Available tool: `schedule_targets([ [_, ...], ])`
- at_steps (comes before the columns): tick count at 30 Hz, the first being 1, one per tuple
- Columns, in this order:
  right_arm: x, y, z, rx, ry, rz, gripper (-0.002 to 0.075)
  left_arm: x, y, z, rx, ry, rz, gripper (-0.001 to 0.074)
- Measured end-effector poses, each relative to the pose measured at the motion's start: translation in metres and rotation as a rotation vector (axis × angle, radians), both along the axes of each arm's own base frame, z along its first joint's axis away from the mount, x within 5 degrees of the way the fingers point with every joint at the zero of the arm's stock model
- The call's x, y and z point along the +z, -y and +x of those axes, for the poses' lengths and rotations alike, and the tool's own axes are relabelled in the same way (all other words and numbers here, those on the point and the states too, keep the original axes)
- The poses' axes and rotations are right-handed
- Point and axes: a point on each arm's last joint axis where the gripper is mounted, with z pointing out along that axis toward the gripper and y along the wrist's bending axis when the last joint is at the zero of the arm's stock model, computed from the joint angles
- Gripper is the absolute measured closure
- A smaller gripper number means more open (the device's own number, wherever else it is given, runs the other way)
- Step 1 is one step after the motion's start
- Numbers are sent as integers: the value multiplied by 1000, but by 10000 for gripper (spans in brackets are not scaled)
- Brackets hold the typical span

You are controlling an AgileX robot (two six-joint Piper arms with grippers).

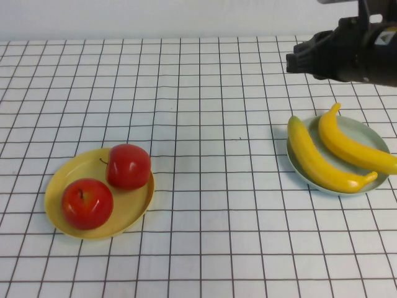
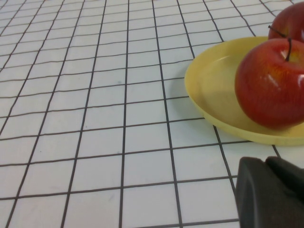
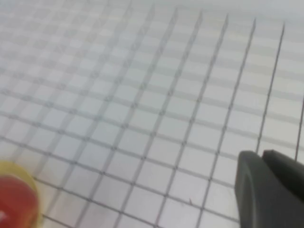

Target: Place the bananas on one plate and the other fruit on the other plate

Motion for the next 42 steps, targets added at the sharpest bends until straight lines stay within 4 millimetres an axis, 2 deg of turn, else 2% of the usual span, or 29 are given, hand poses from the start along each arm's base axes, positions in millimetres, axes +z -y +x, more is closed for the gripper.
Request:
schedule_targets([
  [4, 16, 3, -54, 50, 164, -2, 739, 0, 0, 0, 0, 0, 0, 738],
  [9, 27, 19, -106, 112, 215, -20, 740, 0, 0, 0, 0, 0, 0, 738],
  [14, 1, 41, -152, 150, 199, -106, 740, 0, 0, 0, 0, 0, 1, 738],
  [19, -31, 64, -186, 95, 301, -96, 740, 0, 0, 0, 0, 0, 1, 738],
  [26, -87, 92, -215, -62, 518, -35, 740, 0, 0, 0, 0, 0, 1, 738],
  [31, -115, 105, -227, -152, 523, 32, 740, 0, 0, 0, 0, 0, 1, 738],
  [36, -130, 116, -238, -221, 541, 62, 740, 0, 0, 0, 0, 0, 1, 738],
  [42, -130, 131, -246, -343, 600, -8, 740, 0, 0, 0, 0, 0, 1, 738],
])
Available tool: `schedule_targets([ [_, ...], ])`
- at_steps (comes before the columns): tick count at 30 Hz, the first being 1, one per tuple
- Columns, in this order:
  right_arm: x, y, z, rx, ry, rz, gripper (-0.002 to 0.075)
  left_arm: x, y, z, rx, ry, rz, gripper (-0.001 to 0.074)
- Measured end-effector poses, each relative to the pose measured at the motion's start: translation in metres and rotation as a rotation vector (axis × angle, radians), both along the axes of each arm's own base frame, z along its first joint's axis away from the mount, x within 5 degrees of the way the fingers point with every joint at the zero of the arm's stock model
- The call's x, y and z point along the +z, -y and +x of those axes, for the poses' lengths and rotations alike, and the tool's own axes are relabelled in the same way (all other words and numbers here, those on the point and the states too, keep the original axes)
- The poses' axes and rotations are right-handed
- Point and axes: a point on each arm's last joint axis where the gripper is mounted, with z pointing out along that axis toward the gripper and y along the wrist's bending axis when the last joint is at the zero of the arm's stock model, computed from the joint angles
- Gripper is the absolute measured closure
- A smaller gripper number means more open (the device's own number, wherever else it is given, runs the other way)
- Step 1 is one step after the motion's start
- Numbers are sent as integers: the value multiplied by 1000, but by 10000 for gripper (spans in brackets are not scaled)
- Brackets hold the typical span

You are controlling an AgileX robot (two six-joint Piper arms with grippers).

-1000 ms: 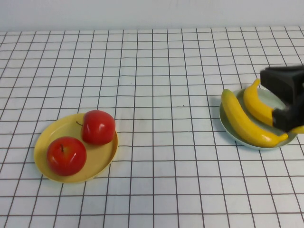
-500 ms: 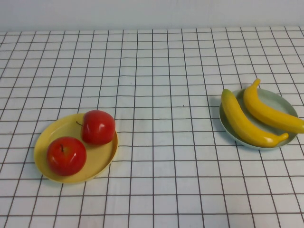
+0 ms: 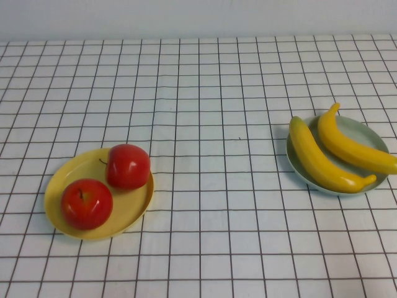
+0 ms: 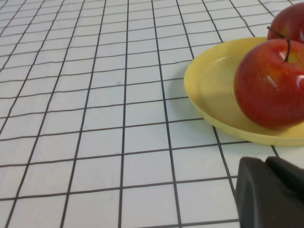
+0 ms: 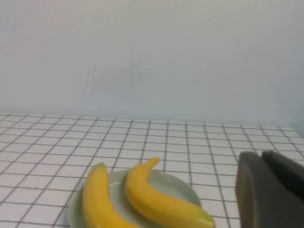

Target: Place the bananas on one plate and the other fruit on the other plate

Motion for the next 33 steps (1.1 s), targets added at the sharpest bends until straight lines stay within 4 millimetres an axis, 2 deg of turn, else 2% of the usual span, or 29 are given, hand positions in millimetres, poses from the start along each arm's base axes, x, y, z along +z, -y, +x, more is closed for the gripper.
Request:
schedule_targets([
  [6, -6, 7, -7, -103, -52, -3, 740, 0, 0, 0, 0, 0, 0, 738],
  [11, -16, 4, -13, -95, -139, 9, 740, 0, 0, 0, 0, 0, 0, 738],
  [22, -19, 4, -14, -102, -171, 114, 741, 0, 0, 0, 0, 0, 0, 738],
  [29, -38, 6, -22, -139, -349, 186, 741, 0, 0, 0, 0, 0, 0, 738],
  [33, -41, 6, -23, -144, -380, 192, 741, 0, 0, 0, 1, 0, -2, 738],
])
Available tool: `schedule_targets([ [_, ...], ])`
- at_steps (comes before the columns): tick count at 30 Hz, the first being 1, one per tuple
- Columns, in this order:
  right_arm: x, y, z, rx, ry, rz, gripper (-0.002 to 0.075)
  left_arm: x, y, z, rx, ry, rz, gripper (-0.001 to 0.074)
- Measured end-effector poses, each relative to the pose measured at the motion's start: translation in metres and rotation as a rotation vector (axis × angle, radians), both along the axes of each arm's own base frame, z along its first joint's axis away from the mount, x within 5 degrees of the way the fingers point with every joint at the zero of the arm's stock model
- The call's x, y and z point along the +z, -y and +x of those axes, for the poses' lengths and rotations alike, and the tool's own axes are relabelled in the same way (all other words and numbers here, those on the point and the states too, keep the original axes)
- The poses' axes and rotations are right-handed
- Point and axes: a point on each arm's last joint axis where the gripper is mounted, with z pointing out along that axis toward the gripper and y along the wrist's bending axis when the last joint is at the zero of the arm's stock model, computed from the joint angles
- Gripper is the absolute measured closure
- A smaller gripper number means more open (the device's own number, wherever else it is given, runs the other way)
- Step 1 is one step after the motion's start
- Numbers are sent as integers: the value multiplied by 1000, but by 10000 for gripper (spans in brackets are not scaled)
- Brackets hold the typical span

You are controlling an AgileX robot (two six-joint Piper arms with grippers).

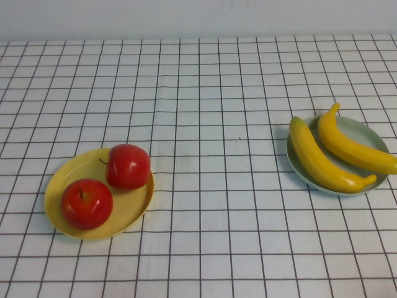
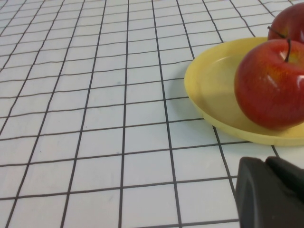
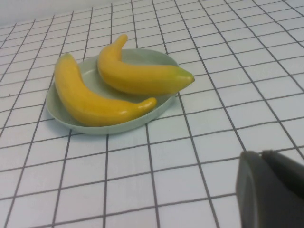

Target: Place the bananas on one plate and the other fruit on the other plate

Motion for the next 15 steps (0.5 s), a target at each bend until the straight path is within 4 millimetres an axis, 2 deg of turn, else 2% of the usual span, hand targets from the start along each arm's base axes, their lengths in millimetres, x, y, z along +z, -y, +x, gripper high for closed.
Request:
schedule_targets([
  [15, -4, -6, -2, 73, -59, 5, 741, 0, 0, 0, 0, 0, 0, 738],
])
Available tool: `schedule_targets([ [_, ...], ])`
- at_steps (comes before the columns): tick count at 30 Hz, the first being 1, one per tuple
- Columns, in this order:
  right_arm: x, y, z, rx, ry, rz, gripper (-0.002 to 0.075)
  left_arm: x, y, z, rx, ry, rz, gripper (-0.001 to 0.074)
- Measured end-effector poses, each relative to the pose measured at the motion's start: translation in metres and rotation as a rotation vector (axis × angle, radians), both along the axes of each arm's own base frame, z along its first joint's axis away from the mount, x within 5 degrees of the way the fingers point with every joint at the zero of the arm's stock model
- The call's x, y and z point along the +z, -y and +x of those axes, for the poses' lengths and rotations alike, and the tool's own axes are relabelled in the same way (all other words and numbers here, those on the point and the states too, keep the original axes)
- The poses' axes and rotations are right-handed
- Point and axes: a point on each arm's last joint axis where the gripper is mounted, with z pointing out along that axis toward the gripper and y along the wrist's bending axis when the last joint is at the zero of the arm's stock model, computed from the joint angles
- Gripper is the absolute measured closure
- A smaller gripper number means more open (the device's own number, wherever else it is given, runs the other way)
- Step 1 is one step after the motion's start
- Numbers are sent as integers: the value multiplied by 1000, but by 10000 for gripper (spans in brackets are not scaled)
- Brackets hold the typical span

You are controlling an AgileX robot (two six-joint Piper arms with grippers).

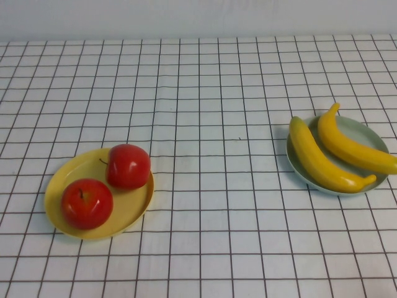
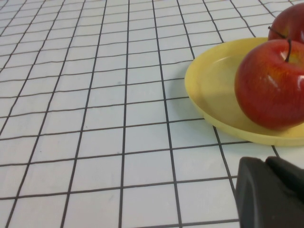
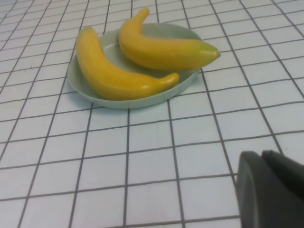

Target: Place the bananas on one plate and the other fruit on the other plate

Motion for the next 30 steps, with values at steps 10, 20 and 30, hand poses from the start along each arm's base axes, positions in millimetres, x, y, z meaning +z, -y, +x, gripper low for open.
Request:
schedule_targets([
  [10, 0, -6, -1, 101, -5, 5, 741, 0, 0, 0, 0, 0, 0, 738],
  [20, 0, -7, -1, 105, -5, 14, 741, 0, 0, 0, 0, 0, 0, 738],
  [30, 6, -5, 1, 86, 65, 17, 741, 0, 0, 0, 0, 0, 0, 738],
])
